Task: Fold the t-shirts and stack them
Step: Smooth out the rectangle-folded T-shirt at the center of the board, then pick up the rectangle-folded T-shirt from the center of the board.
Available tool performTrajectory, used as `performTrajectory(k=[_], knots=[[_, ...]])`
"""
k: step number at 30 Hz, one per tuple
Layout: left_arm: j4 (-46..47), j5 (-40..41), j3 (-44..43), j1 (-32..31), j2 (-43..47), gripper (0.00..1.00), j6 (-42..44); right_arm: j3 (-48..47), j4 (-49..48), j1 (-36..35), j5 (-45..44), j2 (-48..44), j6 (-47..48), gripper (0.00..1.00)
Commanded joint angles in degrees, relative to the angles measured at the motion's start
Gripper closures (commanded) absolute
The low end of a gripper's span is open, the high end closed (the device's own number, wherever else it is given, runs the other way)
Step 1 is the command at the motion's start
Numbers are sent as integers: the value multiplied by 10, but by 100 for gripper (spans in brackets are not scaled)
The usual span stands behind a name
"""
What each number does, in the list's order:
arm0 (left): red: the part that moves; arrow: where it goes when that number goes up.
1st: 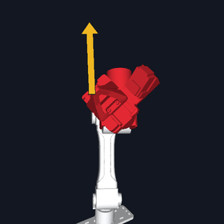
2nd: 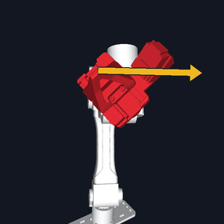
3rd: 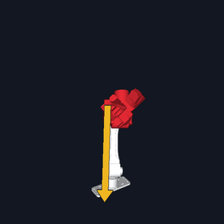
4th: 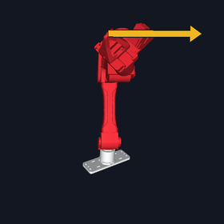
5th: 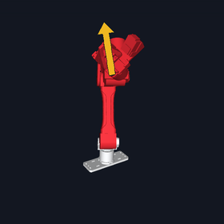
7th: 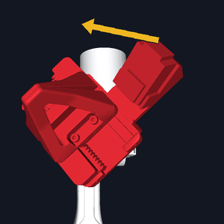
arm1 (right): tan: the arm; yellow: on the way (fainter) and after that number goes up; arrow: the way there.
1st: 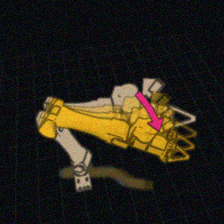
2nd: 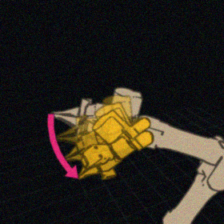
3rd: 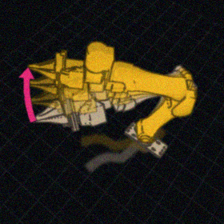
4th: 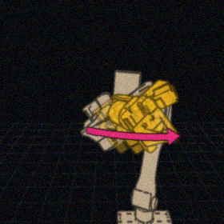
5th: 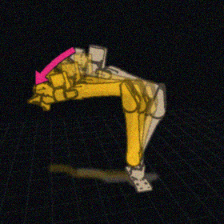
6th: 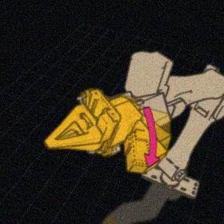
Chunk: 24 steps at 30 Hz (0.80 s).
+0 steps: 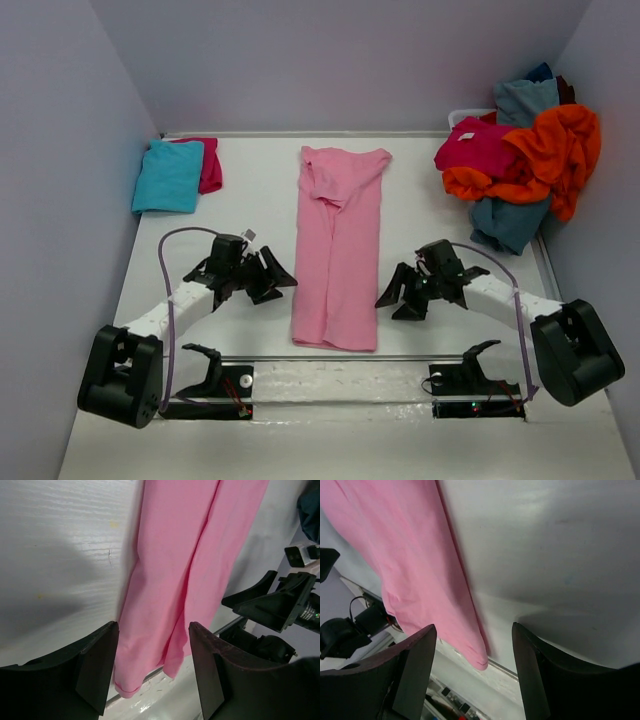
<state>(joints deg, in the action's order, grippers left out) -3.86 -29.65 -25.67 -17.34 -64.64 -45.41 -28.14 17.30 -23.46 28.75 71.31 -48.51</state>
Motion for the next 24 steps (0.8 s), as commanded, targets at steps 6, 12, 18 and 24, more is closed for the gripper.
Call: performTrajectory(k=[6,12,18,24], knots=[[77,-67,47,-2,-39,31,-9,116,-110,-39,82,-64,-111,32],[94,-86,59,-2,-59,31,-14,150,-218,-73,97,-33,-172,31],[105,-104,77,-8,-62,31,-21,168,-310,-131,96,24,-222,31],[111,-117,106,-20,-50,31,-37,209,-377,-158,86,37,-275,32]])
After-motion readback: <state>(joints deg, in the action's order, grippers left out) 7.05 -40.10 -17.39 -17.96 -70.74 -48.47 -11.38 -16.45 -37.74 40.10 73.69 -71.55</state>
